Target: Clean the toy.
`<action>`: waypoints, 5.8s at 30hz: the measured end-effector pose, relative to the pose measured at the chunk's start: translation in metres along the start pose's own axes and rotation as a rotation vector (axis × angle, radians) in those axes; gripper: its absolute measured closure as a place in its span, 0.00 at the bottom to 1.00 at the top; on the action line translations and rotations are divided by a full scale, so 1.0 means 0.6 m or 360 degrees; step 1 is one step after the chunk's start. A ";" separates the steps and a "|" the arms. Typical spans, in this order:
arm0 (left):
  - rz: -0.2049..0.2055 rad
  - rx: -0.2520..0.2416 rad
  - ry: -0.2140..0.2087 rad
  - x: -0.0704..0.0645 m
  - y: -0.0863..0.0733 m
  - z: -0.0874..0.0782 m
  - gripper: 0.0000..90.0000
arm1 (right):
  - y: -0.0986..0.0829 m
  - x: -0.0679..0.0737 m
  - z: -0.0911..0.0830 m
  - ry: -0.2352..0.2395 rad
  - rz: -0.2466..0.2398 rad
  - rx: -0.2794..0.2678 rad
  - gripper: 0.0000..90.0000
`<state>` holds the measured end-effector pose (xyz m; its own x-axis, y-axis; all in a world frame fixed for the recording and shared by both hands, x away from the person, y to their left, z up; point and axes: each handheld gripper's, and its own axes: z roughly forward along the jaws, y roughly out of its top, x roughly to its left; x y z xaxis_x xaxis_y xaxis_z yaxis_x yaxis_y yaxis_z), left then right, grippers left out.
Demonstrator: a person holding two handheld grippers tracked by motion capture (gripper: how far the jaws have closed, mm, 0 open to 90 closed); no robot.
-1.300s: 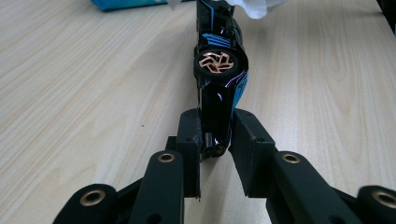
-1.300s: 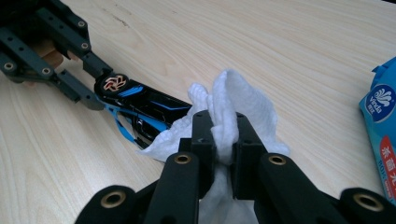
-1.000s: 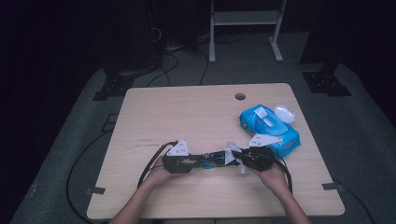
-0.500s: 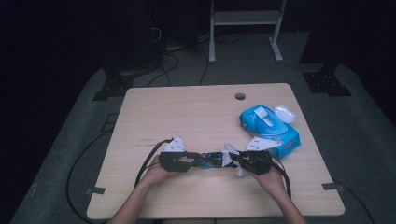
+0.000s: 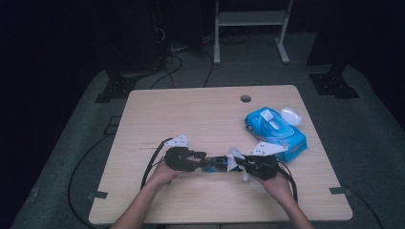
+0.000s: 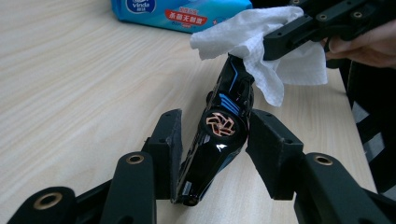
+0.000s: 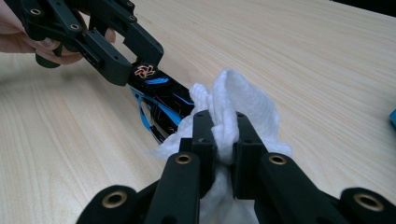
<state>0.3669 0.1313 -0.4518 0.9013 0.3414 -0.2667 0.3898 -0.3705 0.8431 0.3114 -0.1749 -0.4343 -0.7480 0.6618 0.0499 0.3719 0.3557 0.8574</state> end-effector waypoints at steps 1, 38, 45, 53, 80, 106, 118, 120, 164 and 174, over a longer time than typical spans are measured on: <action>0.0000 0.0000 0.0000 0.000 0.000 0.000 0.60 | 0.000 0.000 0.000 0.0000 0.0000 0.0000 0.91; -0.0168 0.0026 -0.0024 0.004 -0.004 0.002 0.39 | -0.012 0.018 -0.016 0.0064 -0.0008 -0.0007 0.91; -0.0129 0.0094 -0.0032 -0.004 -0.005 0.005 0.34 | -0.018 0.027 -0.023 0.0089 -0.0016 0.0009 0.91; -0.0010 0.0195 0.0053 -0.013 -0.015 0.016 0.34 | -0.042 0.034 -0.009 0.0110 -0.0023 0.0148 0.91; 0.0338 0.0326 0.0216 -0.034 -0.020 0.049 0.16 | -0.016 0.003 0.033 0.0033 -0.0044 0.0209 0.91; 0.0520 0.0412 0.0277 -0.047 -0.028 0.062 0.25 | 0.006 0.074 0.085 0.0190 -0.0191 0.0221 0.90; 0.0535 0.0424 0.0297 -0.050 -0.027 0.066 0.25 | -0.013 0.070 0.057 0.0095 -0.0220 0.0205 0.90; 0.0531 0.0424 0.0298 -0.050 -0.027 0.065 0.25 | -0.008 0.082 0.067 0.0106 -0.0274 0.0220 0.90; 0.0549 0.0434 0.0286 -0.052 -0.027 0.060 0.27 | -0.012 0.061 0.056 0.0010 -0.0224 0.0169 0.90; 0.0547 0.0421 0.0283 -0.053 -0.026 0.061 0.27 | -0.016 0.041 0.041 -0.0049 -0.0149 0.0145 0.91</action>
<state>0.3392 0.0949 -0.4736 0.9493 0.2943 0.1108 0.1299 -0.6878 0.7142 0.3031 -0.1456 -0.4538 -0.7652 0.6423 -0.0449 0.3508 0.4743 0.8074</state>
